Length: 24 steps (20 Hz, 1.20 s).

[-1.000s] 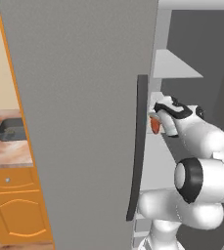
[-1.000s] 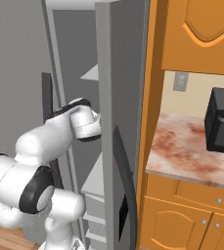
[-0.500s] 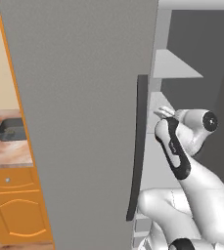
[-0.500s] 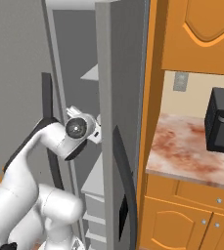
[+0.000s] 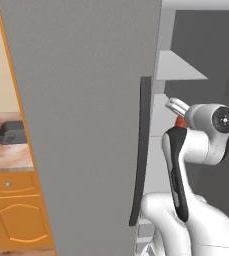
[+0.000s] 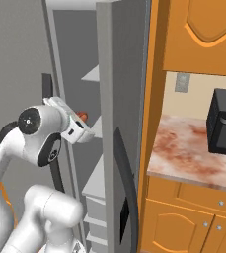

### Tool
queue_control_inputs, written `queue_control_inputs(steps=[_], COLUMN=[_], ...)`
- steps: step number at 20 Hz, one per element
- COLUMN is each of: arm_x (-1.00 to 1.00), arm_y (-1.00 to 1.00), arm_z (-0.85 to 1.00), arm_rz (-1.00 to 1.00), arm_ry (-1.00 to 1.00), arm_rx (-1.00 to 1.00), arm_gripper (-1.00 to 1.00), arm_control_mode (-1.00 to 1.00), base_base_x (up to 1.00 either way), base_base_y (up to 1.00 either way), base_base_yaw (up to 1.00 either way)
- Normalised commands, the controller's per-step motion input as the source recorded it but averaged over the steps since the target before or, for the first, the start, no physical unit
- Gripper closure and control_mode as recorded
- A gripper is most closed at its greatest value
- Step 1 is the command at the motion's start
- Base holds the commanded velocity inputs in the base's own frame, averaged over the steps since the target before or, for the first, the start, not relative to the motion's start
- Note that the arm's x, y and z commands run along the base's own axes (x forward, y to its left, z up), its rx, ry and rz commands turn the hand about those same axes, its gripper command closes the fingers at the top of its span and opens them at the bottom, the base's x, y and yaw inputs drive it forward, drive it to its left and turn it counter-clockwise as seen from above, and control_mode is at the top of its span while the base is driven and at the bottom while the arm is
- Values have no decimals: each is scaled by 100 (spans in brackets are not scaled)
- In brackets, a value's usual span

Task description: Take the garlic and sweet potato out of the freezer and place them in the tupperware container on the counter. Then put the tupperware containing the vegetables back in the freezer.

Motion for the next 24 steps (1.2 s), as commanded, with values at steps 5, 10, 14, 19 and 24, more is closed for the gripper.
queue_control_inputs(steps=[5, 10, 14, 19, 24], arm_x=[-94, -73, -47, -40, -41], arm_y=[0, 1, 22, 39, 13], arm_z=[60, 42, 16, 0, 0], arm_rz=[-12, -7, -3, -1, 0], arm_ry=[20, 27, 24, 18, 11], arm_rx=[0, 0, 0, 0, 0], arm_gripper=[100, 100, 100, 100, 100], arm_control_mode=[-100, -100, -100, -100, -100], base_base_x=[0, 0, 0, 0, 0], base_base_y=[0, 0, 0, 0, 0], base_base_yaw=[0, 0, 0, 0, 0])
